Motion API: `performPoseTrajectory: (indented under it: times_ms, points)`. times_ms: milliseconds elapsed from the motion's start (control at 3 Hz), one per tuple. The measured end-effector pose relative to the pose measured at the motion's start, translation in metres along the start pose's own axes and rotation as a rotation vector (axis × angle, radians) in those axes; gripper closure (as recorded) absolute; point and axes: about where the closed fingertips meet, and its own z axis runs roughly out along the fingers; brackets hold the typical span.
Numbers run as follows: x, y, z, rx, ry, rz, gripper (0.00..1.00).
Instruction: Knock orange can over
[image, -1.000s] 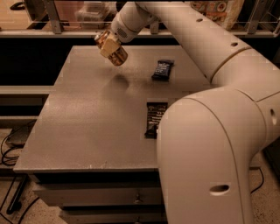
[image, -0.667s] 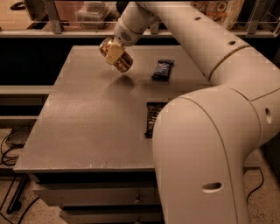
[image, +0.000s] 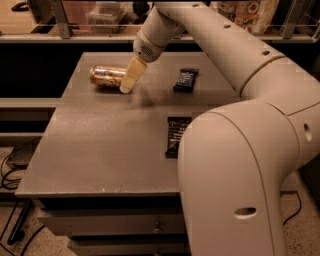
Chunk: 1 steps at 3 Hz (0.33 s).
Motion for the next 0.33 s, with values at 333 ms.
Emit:
performPoseTrajectory:
  times_ms: [333]
  points:
    - [0.0000,0.0000,0.0001,0.000,0.000,0.000,0.00]
